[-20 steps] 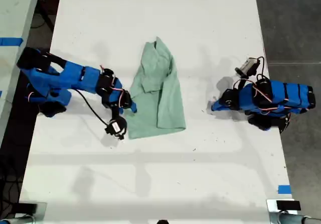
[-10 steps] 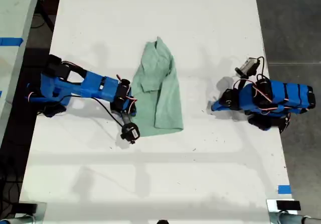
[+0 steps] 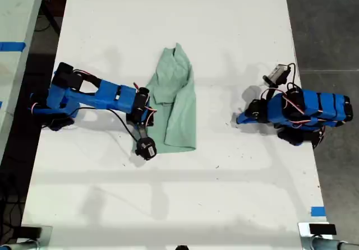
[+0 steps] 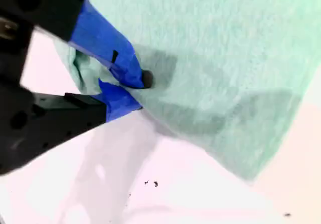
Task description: Fold t shirt
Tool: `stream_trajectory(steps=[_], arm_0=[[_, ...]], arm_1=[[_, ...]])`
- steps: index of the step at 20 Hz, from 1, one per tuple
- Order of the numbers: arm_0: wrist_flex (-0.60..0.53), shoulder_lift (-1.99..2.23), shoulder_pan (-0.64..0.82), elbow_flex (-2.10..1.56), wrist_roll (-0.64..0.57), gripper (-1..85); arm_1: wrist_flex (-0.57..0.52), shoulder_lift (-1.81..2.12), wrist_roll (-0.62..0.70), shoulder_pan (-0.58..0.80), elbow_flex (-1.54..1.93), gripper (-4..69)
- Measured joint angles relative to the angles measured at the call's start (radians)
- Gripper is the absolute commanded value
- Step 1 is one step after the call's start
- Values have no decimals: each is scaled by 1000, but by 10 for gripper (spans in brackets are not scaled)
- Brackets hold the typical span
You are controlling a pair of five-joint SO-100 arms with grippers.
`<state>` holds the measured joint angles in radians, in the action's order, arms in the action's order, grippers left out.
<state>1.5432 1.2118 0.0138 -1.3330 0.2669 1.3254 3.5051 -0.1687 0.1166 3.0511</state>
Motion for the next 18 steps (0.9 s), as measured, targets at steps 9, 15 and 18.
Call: stream_trajectory(steps=[9,15,18], arm_0=[[38,261,110,199,-239,-2],[-124,-6,133,374,-376,81],[-305,-9,133,374,-414,136]], arm_1=[[0,0,0,0,0,-25],[0,0,0,0,0,-25],[0,0,0,0,0,-25]])
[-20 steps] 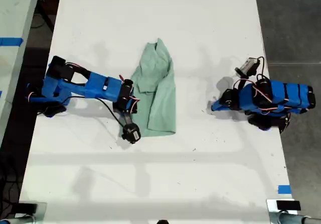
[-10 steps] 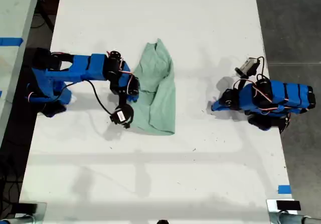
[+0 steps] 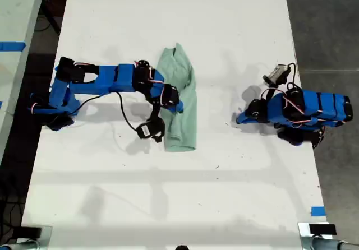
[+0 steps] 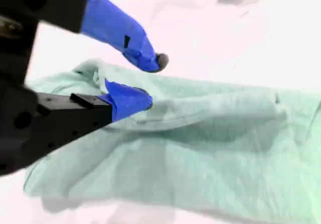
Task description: Fold t shirt
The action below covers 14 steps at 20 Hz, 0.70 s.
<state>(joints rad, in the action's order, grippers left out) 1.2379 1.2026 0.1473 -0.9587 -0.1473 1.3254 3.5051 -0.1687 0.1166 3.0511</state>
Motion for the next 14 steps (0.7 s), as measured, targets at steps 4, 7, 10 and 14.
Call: stream_trajectory(steps=[4,7,10,14], arm_0=[[-110,20,0,0,-52,-2],[-26,89,0,-3,-71,-2],[29,359,-21,-146,-71,-2],[-98,936,-23,-663,-40,-2]], arm_1=[[0,0,0,0,0,-25],[0,0,0,0,0,-25],[0,0,0,0,0,-25],[0,0,2,0,0,-25]])
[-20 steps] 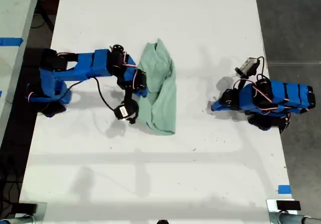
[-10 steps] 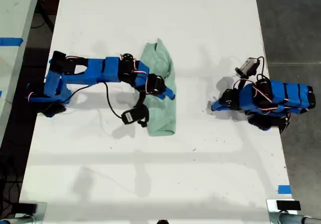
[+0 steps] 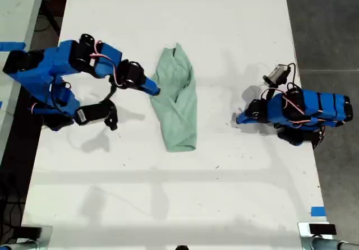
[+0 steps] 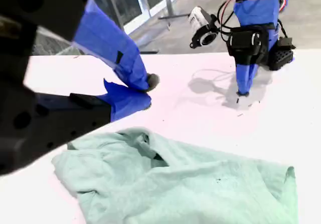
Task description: Fold t shirt
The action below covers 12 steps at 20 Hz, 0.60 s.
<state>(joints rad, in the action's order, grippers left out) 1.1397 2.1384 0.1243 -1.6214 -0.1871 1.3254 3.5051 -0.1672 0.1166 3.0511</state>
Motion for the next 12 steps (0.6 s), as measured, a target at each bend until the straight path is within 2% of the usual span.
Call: stream_trajectory(steps=[6,8,10,12], arm_0=[[-296,925,44,-1118,98,-2],[-279,1197,80,-1376,98,-2],[-167,1393,123,-1460,98,-2],[-127,1442,120,-1505,98,-2]], arm_1=[[0,0,12,0,0,-25],[0,0,12,0,0,-25],[0,0,12,0,0,-25],[0,0,12,0,0,-25]])
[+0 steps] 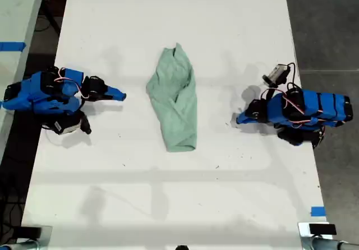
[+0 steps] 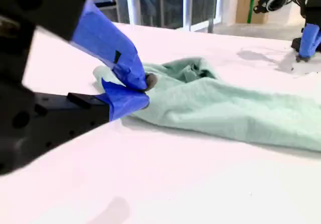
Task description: Fold t shirt
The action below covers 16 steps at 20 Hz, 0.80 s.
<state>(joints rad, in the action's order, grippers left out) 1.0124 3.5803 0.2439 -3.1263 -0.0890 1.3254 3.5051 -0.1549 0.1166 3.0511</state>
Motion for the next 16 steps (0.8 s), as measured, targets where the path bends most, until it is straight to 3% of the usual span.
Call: stream_trajectory(steps=[16], arm_0=[[18,21,20,-44,31,-1]], arm_1=[[0,0,0,-28,0,-29]])
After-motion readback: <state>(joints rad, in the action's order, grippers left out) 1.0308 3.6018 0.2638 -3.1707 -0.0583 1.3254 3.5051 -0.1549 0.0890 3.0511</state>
